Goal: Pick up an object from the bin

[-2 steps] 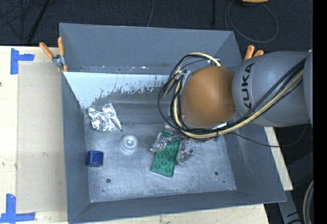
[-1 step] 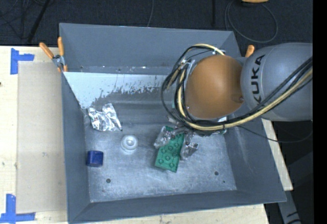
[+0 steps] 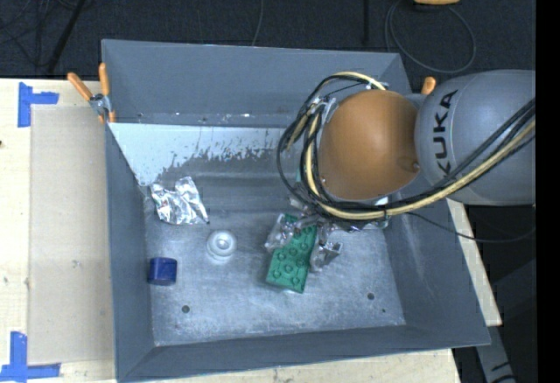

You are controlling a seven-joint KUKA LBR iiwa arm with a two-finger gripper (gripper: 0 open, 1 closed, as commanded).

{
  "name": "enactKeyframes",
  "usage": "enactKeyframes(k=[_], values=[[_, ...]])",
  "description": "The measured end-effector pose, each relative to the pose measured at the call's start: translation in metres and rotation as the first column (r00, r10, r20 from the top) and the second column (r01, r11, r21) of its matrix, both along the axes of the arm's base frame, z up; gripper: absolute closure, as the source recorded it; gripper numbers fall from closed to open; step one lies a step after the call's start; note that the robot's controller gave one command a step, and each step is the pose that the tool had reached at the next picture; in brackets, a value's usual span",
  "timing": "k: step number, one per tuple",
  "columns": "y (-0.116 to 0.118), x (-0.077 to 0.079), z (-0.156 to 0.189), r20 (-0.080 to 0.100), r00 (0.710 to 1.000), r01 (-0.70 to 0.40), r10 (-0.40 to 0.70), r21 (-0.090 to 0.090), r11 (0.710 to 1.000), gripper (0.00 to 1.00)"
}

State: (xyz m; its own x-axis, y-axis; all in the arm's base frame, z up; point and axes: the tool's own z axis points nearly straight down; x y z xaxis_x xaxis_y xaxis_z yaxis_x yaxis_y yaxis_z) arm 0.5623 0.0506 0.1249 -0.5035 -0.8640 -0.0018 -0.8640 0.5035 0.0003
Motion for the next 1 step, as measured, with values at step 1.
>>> enactKeyframes(k=[1], values=[[0.0012, 0.0015, 0.0787, 0.007, 1.0, 0.005, -0.005, 0.0, 1.0, 1.0]])
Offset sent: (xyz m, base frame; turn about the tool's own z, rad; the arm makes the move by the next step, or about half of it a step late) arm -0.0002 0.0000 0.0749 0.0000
